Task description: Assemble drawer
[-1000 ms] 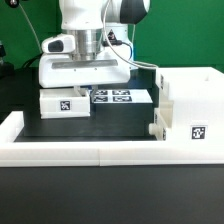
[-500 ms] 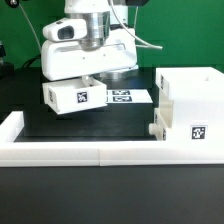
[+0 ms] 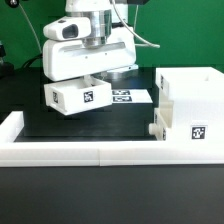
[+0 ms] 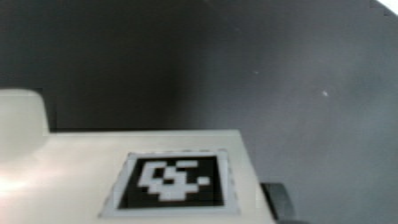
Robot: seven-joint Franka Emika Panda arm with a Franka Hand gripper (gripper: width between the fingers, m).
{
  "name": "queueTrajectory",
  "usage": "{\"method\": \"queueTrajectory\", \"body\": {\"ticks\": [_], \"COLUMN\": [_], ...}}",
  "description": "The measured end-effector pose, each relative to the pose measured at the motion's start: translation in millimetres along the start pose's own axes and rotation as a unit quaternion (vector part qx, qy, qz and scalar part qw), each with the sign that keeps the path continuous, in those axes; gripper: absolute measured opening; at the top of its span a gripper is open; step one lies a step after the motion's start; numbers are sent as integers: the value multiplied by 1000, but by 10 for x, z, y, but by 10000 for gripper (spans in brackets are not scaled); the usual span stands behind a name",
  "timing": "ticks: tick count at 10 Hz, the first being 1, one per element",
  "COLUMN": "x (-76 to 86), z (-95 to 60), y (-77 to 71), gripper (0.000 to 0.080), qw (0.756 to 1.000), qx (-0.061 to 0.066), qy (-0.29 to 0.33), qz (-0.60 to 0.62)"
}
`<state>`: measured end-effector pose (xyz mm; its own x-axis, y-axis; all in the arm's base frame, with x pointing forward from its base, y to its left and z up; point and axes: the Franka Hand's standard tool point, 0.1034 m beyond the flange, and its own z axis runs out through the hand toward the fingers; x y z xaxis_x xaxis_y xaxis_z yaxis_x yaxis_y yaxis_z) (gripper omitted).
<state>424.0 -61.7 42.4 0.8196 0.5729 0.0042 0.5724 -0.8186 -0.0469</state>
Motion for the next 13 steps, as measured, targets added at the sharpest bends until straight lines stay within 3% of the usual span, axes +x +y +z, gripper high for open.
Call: {"method": "queueTrajectory", "body": {"ticks": [2,4,7,10,13], "x": [116,294,286,277,523], "z": [-13,-55,-47,-45,-113], "y": [58,139,164,171,261], "gripper": [44,44,44,44,44], "qw": [992,973,940,923,913], "qx": [-4,-18,-18,-18,-26], "qy": [-8,-8,-15,-18,-16], "qz": [-127,-231,-340,-384,-408]}}
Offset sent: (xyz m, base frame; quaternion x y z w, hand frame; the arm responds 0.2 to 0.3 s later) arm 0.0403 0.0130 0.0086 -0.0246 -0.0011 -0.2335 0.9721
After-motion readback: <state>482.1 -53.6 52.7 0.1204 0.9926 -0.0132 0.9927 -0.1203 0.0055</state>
